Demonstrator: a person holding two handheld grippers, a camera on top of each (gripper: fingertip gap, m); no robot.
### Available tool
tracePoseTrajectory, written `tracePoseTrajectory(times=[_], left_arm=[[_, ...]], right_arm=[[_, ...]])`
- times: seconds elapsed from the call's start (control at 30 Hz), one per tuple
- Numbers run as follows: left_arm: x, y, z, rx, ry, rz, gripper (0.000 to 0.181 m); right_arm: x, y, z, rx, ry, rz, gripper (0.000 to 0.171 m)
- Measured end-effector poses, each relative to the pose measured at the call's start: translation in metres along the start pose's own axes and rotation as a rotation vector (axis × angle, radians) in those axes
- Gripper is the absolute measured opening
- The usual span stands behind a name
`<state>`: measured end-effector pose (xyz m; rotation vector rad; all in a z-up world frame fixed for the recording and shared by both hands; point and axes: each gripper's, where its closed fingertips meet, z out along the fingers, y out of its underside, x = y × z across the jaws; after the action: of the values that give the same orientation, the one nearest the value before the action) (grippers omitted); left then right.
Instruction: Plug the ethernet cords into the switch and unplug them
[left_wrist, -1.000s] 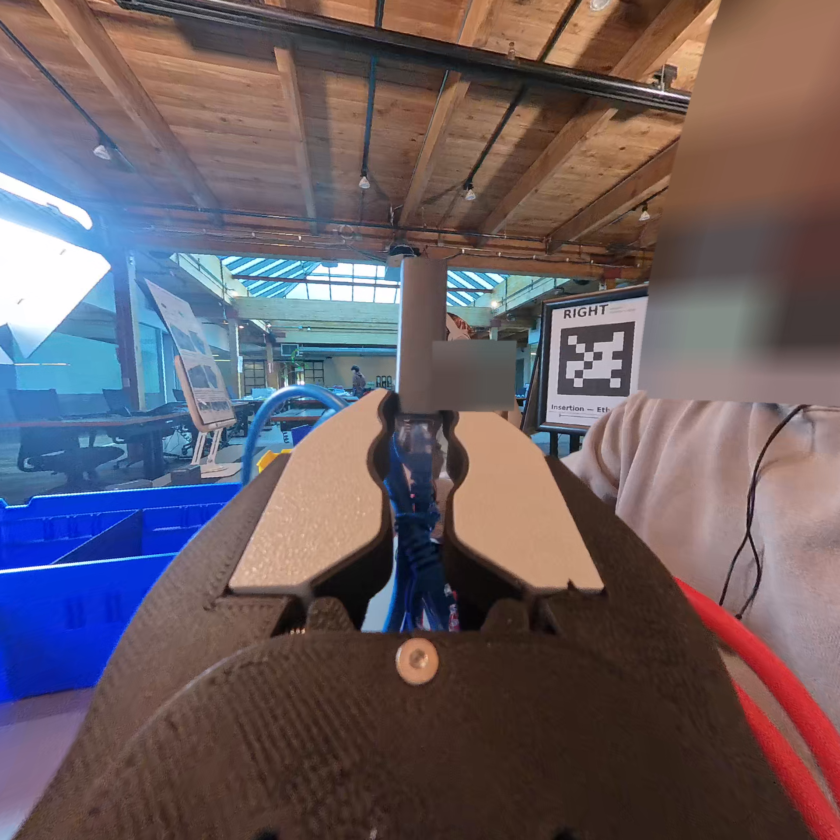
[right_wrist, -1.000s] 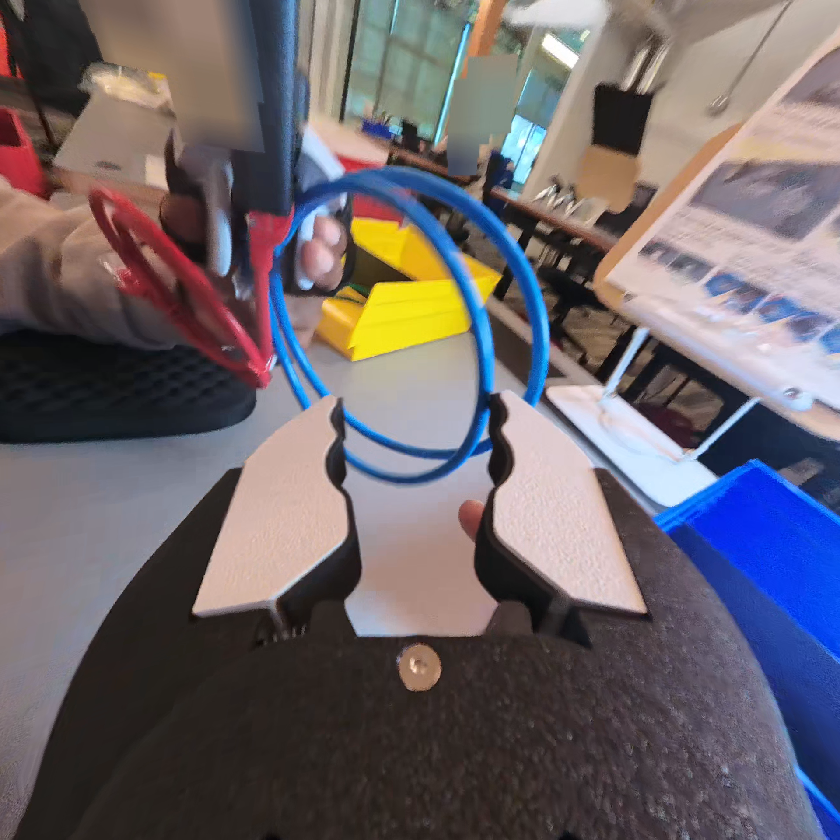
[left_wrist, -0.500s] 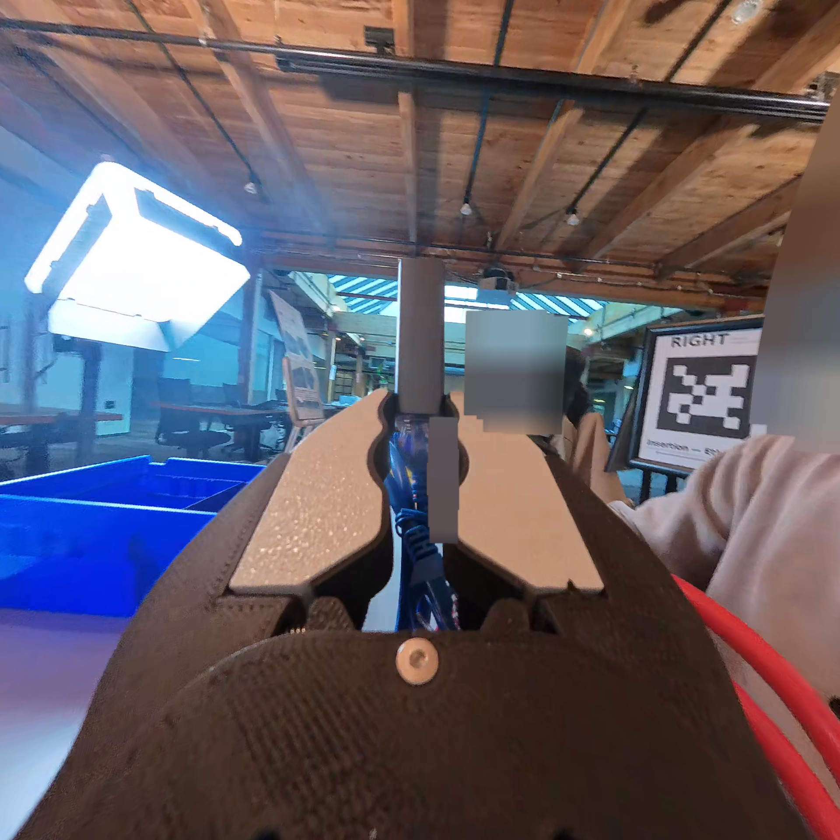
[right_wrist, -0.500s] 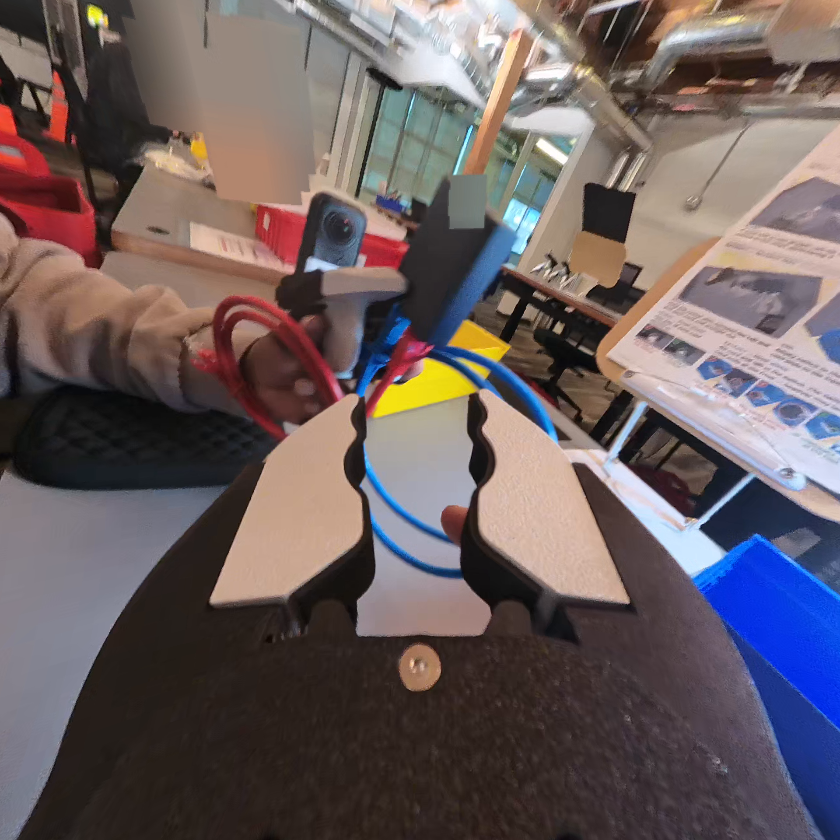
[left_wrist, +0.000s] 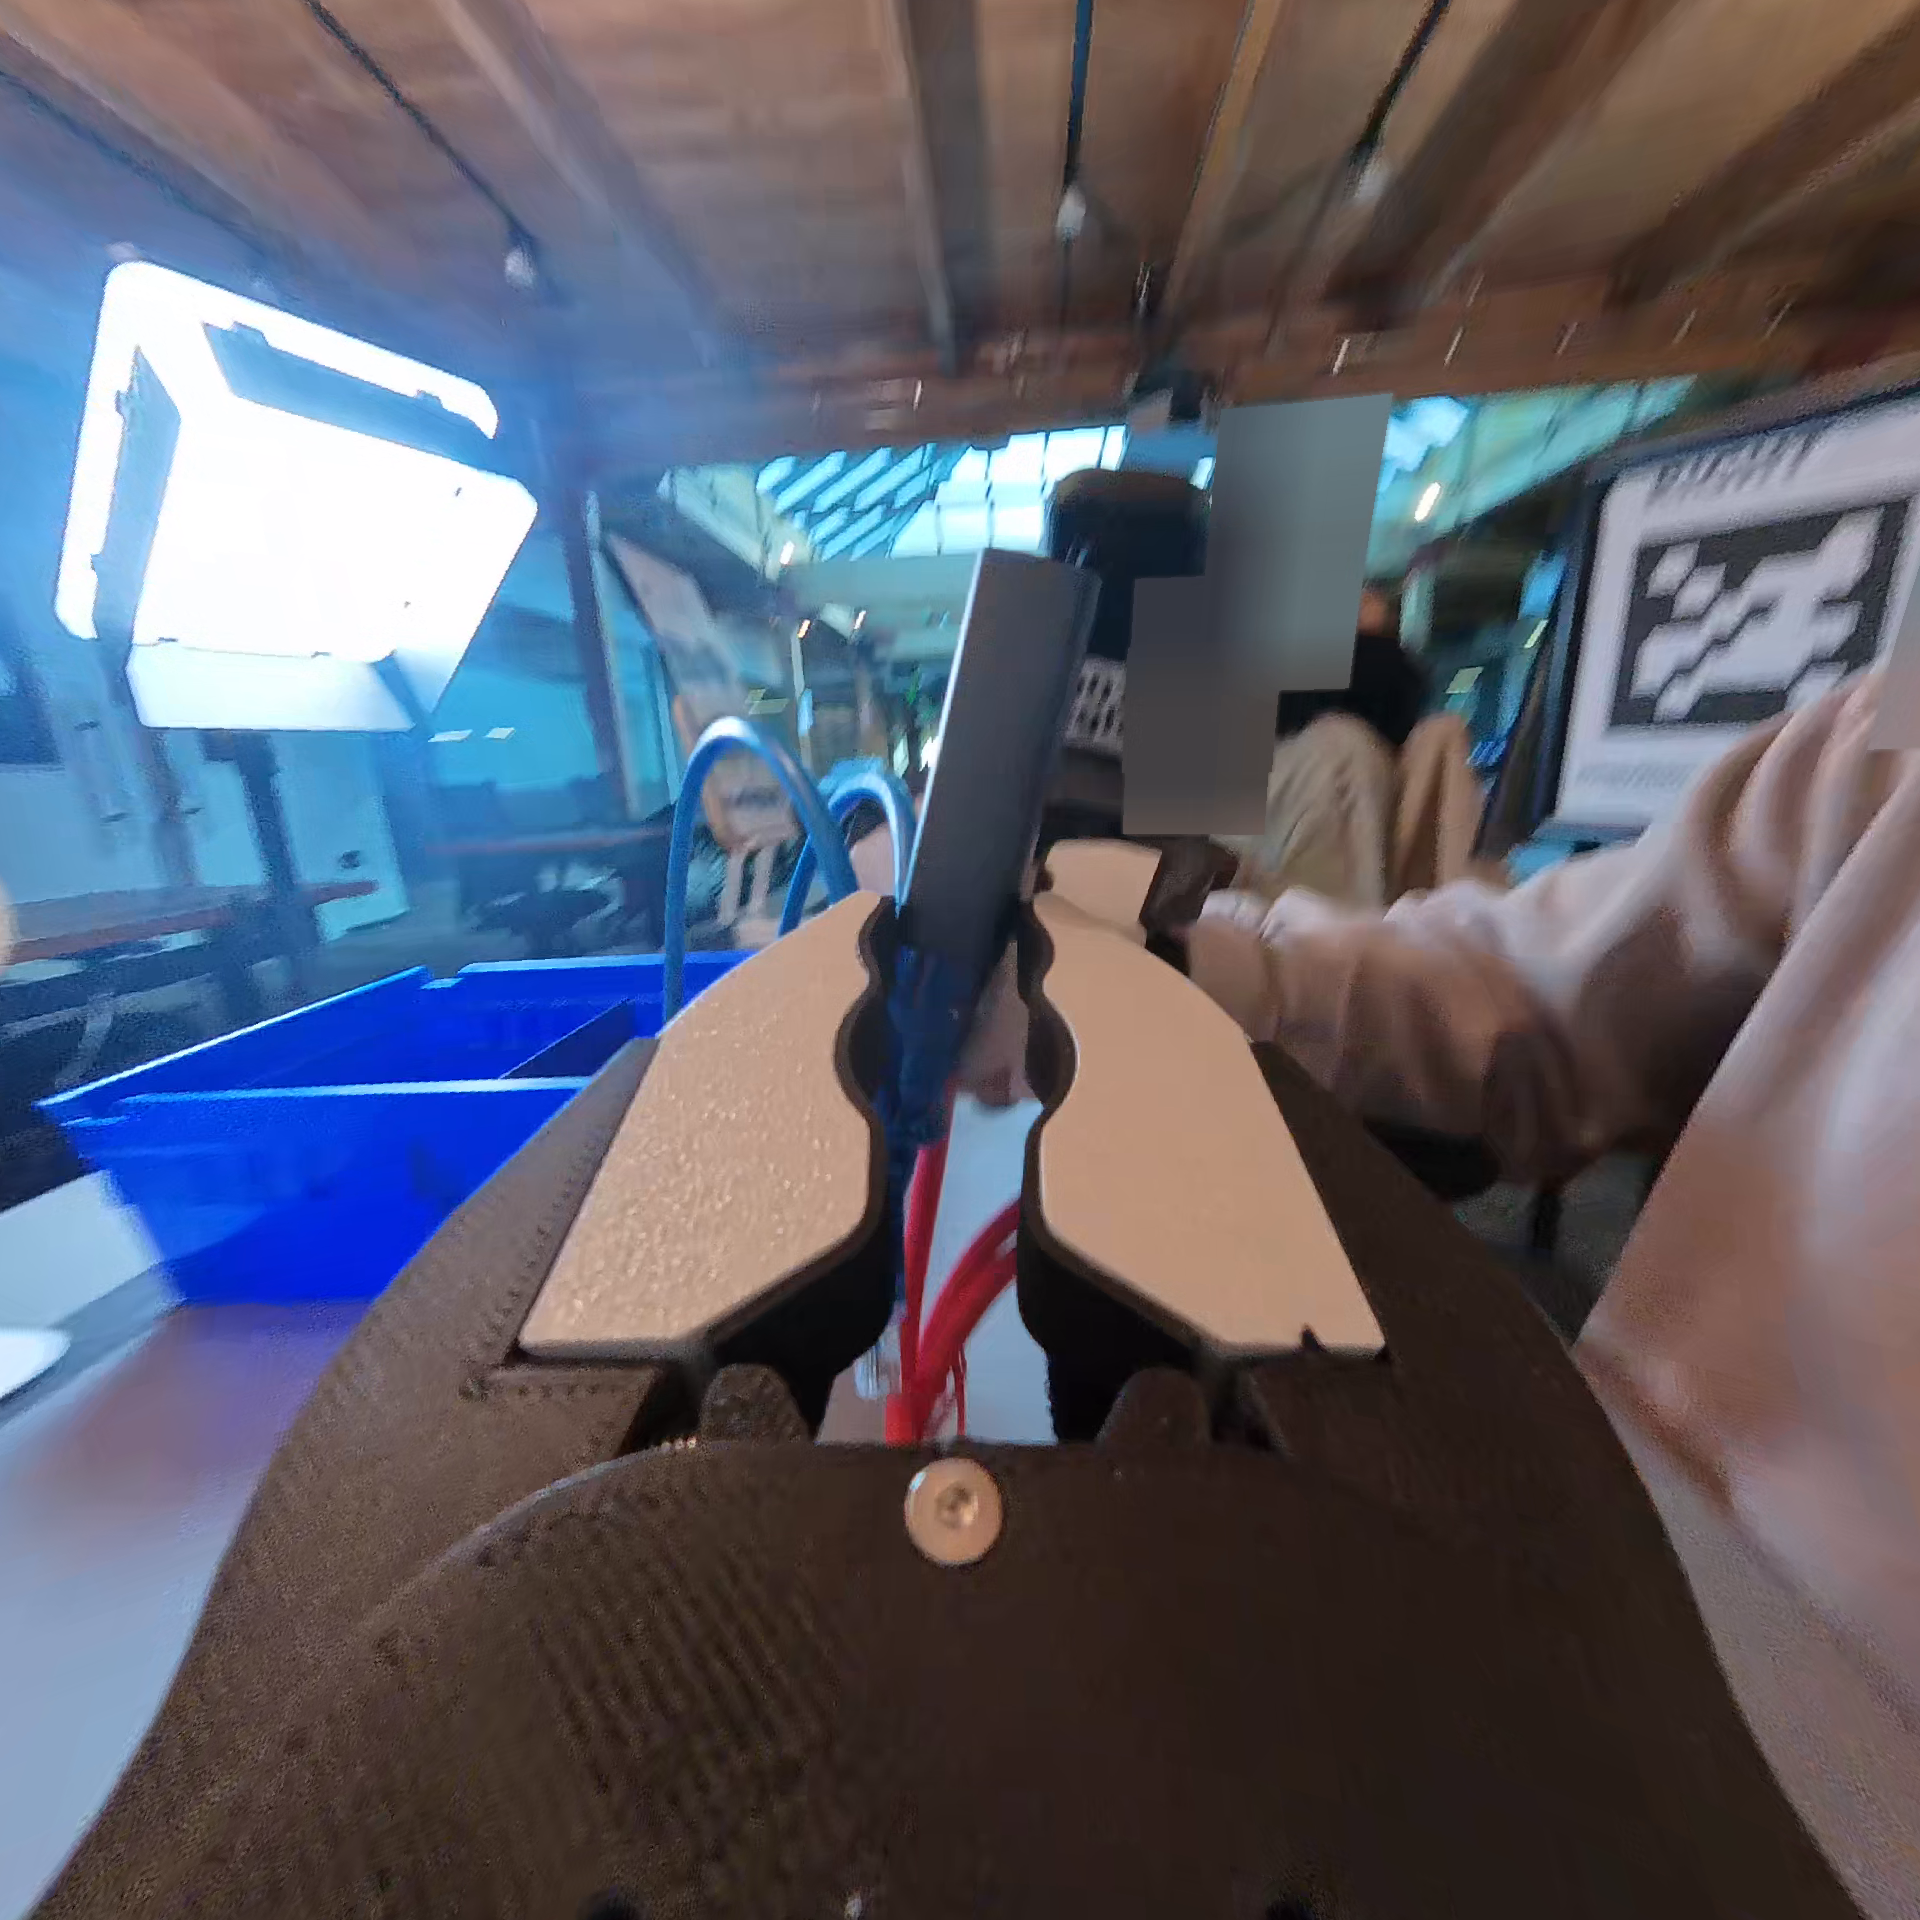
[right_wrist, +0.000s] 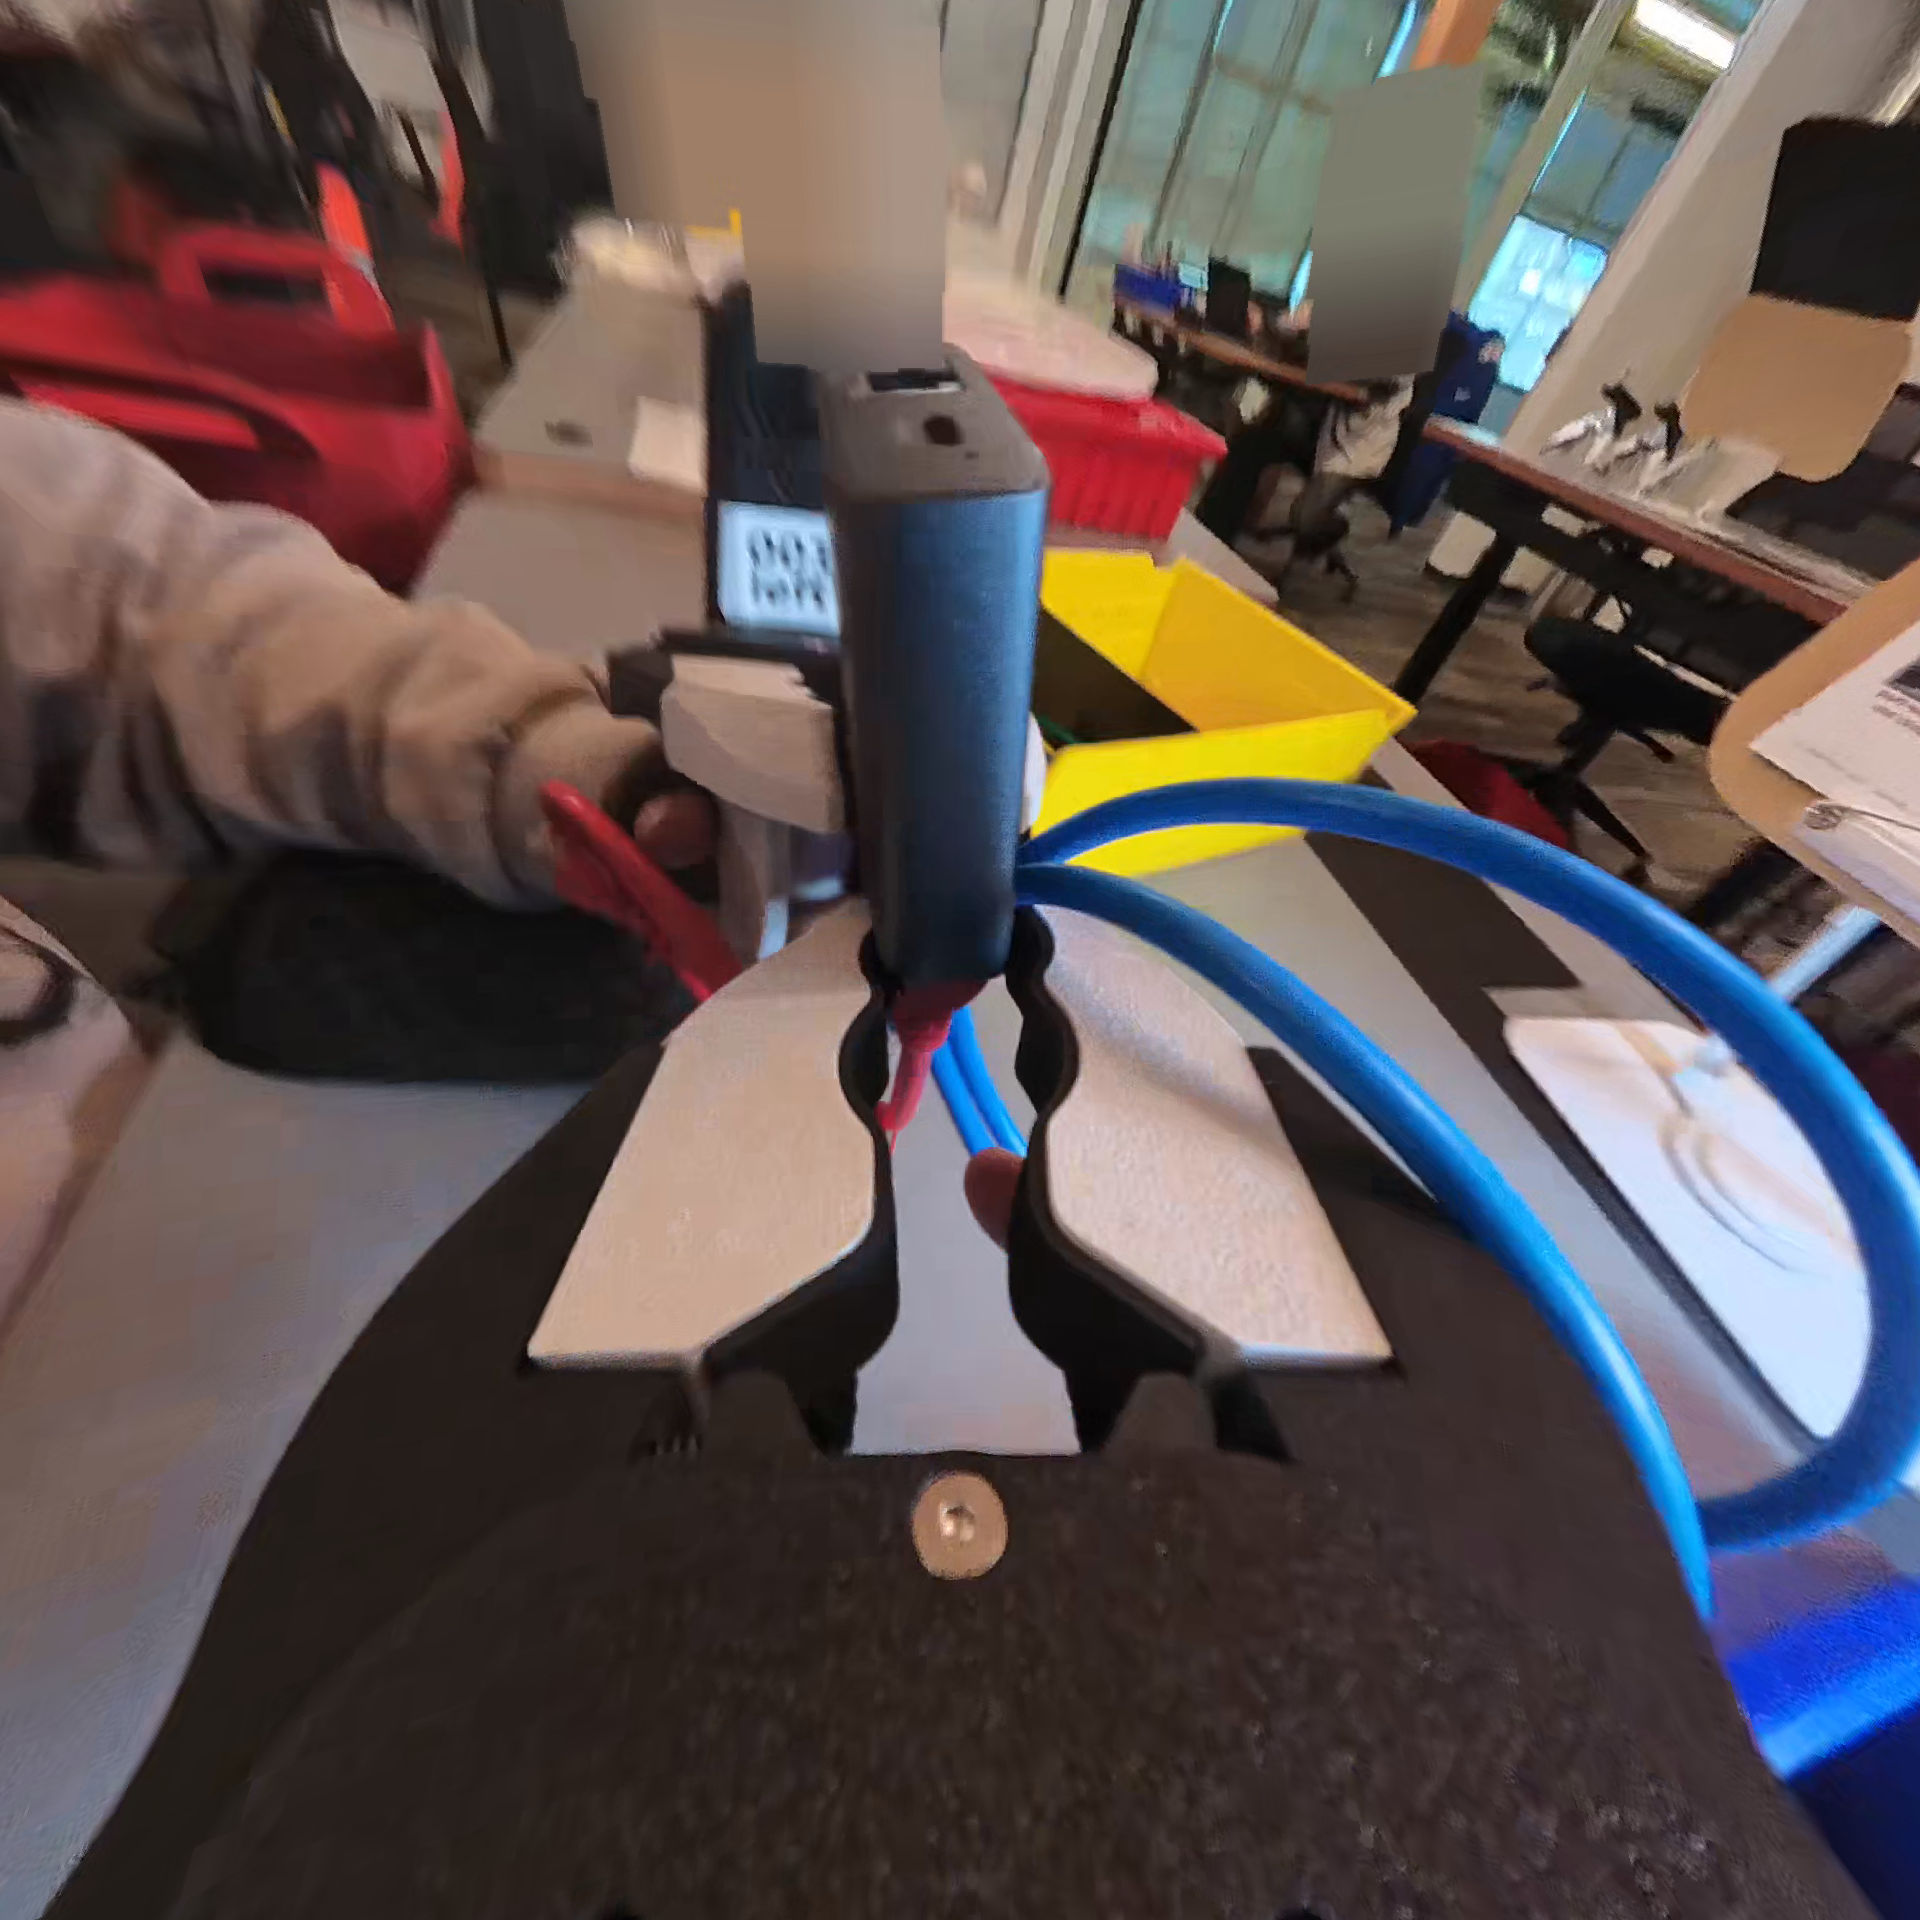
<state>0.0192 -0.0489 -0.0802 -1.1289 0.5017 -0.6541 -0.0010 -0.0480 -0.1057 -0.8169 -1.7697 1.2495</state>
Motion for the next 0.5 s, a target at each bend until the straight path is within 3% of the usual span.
tracePoseTrajectory(times=[0.1,0.23,0.37,0.43,0.5], left_arm=[[-0.023,0.018,-0.014,-0.193,-0.109,0.204,0.022],[-0.066,0.012,-0.039,-0.26,-0.316,0.268,0.02],[-0.114,-0.034,-0.084,-0.121,-0.667,0.297,0.014],[-0.12,-0.05,-0.099,-0.026,-0.69,0.221,0.013],[-0.108,-0.057,-0.095,0.026,-0.596,0.226,0.015]], right_arm=[[0.016,0.018,-0.008,-0.161,0.091,-0.113,0.02],[0.024,0.024,-0.018,-0.283,0.195,-0.227,0.019],[0.029,0.029,-0.023,-0.363,0.28,-0.33,0.018],[0.027,0.037,-0.018,-0.381,0.274,-0.347,0.018],[0.03,0.046,-0.015,-0.412,0.307,-0.353,0.018]])
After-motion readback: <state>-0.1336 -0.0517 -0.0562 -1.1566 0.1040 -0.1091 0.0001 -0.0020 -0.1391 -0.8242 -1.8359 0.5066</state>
